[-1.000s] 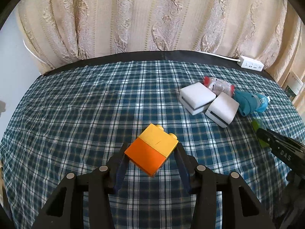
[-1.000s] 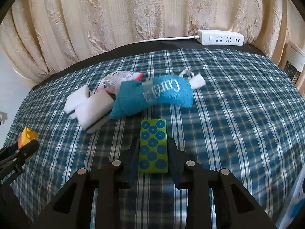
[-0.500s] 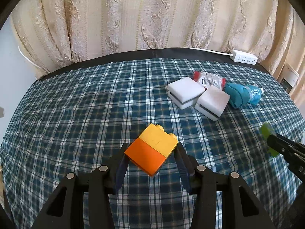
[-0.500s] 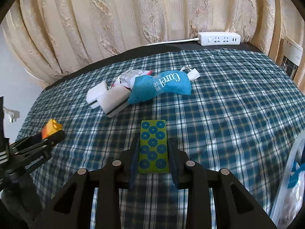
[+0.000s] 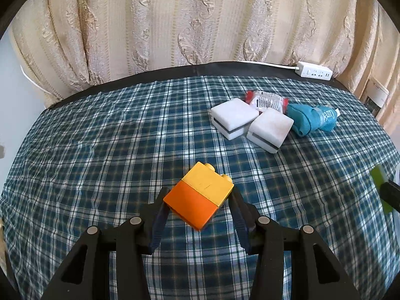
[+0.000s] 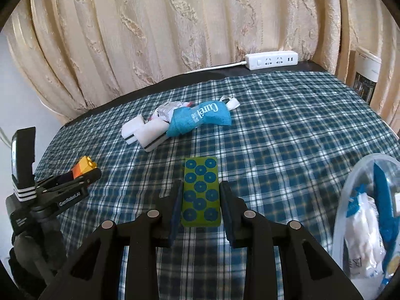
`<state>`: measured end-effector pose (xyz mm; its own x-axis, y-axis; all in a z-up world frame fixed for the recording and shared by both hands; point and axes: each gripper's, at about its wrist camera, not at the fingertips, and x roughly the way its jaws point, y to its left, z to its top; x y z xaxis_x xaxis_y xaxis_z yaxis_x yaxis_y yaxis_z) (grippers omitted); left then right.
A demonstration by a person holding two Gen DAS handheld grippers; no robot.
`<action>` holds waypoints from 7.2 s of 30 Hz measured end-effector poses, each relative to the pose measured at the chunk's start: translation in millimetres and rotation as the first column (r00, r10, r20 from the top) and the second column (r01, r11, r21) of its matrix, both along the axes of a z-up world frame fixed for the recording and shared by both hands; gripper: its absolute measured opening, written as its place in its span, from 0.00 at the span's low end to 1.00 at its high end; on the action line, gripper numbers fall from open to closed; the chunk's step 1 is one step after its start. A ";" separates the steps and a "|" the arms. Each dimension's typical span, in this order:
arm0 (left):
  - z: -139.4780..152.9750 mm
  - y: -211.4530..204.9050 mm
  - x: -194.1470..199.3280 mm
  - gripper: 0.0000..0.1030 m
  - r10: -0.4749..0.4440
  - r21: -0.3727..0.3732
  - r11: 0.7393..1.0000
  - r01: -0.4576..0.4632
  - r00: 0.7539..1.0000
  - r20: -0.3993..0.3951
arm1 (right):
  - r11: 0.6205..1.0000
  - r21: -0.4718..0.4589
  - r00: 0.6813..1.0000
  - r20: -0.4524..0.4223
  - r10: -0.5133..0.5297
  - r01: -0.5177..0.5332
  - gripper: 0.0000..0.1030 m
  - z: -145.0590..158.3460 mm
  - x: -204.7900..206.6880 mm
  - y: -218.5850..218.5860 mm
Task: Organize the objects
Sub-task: 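Carry both held blocks over to the clear bowl, then open both grippers to drop the blocks into the clear bowl, then move both grippers back over the bed toward the white boxes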
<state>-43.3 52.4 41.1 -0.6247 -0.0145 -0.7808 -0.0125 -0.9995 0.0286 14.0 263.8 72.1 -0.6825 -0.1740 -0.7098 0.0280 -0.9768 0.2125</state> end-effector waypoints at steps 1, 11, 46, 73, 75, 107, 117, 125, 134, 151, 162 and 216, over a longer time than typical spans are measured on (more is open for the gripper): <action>-0.1 0.1 -0.1 0.49 0.000 0.000 1.000 0.000 1.000 0.001 | 1.000 -0.002 1.000 -0.006 -0.004 0.004 0.29 2.3 3.2 1.5; -2.1 2.4 0.9 0.49 -0.007 -0.008 1.000 0.007 1.000 0.002 | 0.998 -0.016 0.996 -0.076 -0.056 0.055 0.29 28.1 33.0 21.0; 17.0 51.4 21.1 0.49 -0.114 -0.016 0.993 0.113 0.994 -0.002 | 0.906 -0.063 0.895 -0.144 -0.423 0.418 0.29 45.3 120.7 174.8; 40.0 138.0 42.6 0.49 -0.263 -0.025 0.965 0.263 0.965 -0.013 | 0.879 -0.191 0.882 -0.099 -0.460 0.437 0.30 20.2 102.4 232.4; 42.1 144.4 43.4 0.49 -0.278 -0.019 0.961 0.278 0.961 -0.012 | 0.875 -0.198 0.879 -0.099 -0.466 0.441 0.30 19.6 103.6 234.8; 44.2 347.3 98.9 0.49 -0.717 0.012 0.697 0.717 0.696 0.034 | 0.824 -0.244 0.823 -0.137 -0.551 0.511 0.30 11.1 150.3 288.3; 35.9 342.7 90.7 0.83 -0.703 0.058 0.711 0.701 0.711 0.033 | 0.823 -0.255 0.826 -0.129 -0.549 0.508 0.30 6.3 152.4 291.8; 37.4 326.3 86.3 0.85 -0.669 0.054 0.743 0.667 0.743 0.022 | 0.830 -0.257 0.834 -0.127 -0.537 0.495 0.30 5.0 149.0 284.9; 22.9 333.2 84.4 0.85 -0.657 0.007 0.753 0.658 0.752 0.046 | 0.838 -0.254 0.840 -0.134 -0.525 0.483 0.30 10.5 149.0 275.4; 22.0 321.6 78.2 0.93 -0.623 0.015 0.782 0.623 0.781 0.037 | 0.853 -0.250 0.853 -0.146 -0.502 0.459 0.30 20.5 144.8 260.4; 39.1 278.7 66.2 0.98 -0.549 0.026 0.836 0.548 0.836 -0.003 | 0.893 -0.250 0.892 -0.167 -0.420 0.374 0.38 30.0 125.8 225.4; -5.0 11.6 -97.3 0.98 -0.051 -0.105 0.993 0.058 0.996 0.066 | 0.977 -0.210 0.999 -0.023 -0.032 0.026 0.45 13.1 2.7 47.4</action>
<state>-140.6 63.9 36.1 -0.5759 -0.0673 -0.8147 -0.0718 -0.9886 0.1324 16.6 311.2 85.2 -0.7076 -0.2964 -0.6414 0.0084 -0.9112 0.4119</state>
